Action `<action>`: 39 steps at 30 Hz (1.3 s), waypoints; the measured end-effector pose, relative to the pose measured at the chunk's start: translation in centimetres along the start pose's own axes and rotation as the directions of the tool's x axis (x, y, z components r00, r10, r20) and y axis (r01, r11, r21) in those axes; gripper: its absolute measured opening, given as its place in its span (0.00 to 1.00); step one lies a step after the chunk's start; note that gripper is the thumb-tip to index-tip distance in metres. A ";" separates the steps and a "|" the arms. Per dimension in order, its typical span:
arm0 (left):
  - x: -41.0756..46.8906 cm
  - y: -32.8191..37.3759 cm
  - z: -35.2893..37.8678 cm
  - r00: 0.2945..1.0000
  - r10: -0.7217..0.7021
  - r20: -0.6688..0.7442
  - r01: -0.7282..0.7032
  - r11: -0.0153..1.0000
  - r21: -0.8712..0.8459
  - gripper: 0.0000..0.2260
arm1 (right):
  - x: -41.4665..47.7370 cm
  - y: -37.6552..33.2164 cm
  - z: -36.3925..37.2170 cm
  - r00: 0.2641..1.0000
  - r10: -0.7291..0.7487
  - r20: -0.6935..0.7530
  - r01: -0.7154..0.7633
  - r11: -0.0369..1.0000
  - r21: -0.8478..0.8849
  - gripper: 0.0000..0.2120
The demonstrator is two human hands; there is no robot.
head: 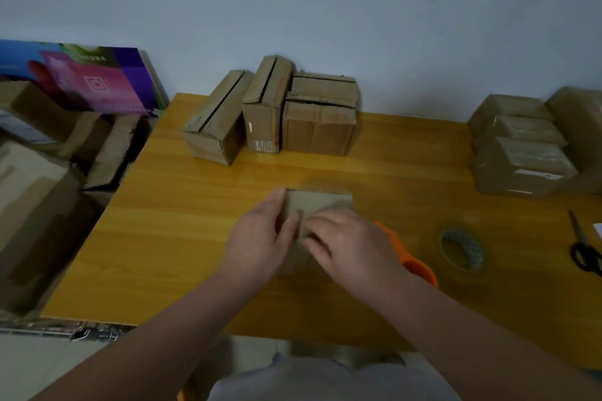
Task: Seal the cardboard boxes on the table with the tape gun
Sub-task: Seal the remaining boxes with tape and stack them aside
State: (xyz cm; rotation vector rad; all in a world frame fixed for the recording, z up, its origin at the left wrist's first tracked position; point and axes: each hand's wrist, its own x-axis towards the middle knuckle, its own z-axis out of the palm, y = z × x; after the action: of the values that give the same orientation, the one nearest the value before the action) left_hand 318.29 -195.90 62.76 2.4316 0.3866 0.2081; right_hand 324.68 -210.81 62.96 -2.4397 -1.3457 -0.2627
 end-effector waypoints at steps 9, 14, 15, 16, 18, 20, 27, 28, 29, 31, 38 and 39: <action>1.8 0.6 0.6 0.992 0.018 0.128 -0.056 0.950 0.307 0.24 | 0.0 4.4 -1.7 0.773 0.566 0.285 -0.634 0.690 0.349 0.43; 2.3 1.2 0.3 0.970 0.015 0.243 -0.131 0.874 0.469 0.32 | -0.3 4.6 -1.0 0.751 0.580 0.316 -0.656 0.598 0.461 0.44; 2.4 1.3 0.2 0.964 0.025 0.264 -0.159 0.850 0.501 0.34 | -0.3 4.7 -1.0 0.750 0.584 0.311 -0.656 0.596 0.463 0.44; 2.5 1.3 0.3 0.960 0.045 0.277 -0.189 0.833 0.521 0.36 | -0.2 4.7 -1.0 0.750 0.586 0.307 -0.655 0.594 0.467 0.43; 2.8 1.6 0.4 0.950 0.088 0.299 -0.247 0.797 0.551 0.35 | -0.3 4.9 -0.9 0.752 0.583 0.307 -0.652 0.591 0.476 0.42; 3.0 1.9 0.4 0.932 0.127 0.339 -0.311 0.759 0.572 0.34 | -0.3 5.1 -0.8 0.751 0.577 0.319 -0.654 0.588 0.476 0.40; 3.6 -0.5 1.4 0.771 0.559 0.304 -0.636 0.647 0.421 0.29 | -0.5 6.2 -0.9 0.757 0.514 0.403 -0.645 0.491 0.586 0.34; 3.7 -1.0 1.5 0.749 0.599 0.283 -0.661 0.643 0.388 0.27 | -0.5 6.3 -1.0 0.770 0.488 0.411 -0.632 0.499 0.593 0.32; 3.8 -1.3 1.6 0.731 0.634 0.252 -0.680 0.648 0.343 0.28 | -0.5 6.5 -1.1 0.785 0.460 0.414 -0.617 0.531 0.581 0.31; 3.8 -1.5 1.4 0.712 0.669 0.212 -0.701 0.664 0.261 0.29 | -0.5 6.7 -1.4 0.823 0.393 0.411 -0.565 0.640 0.520 0.31; 2.9 -2.2 1.8 0.632 0.773 0.065 -0.770 0.615 0.173 0.14 | -1.0 7.3 -2.4 0.863 0.196 0.465 -0.310 0.933 0.182 0.42; 2.8 -2.2 1.9 0.628 0.777 0.050 -0.771 0.611 0.181 0.13 | -1.1 7.1 -2.5 0.860 0.183 0.477 -0.277 0.952 0.134 0.42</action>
State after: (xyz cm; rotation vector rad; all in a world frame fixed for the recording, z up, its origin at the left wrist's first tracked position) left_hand 320.90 -194.48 60.10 2.6302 -0.7246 0.6101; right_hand 330.12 -216.10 63.44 -2.5467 -1.1531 0.5221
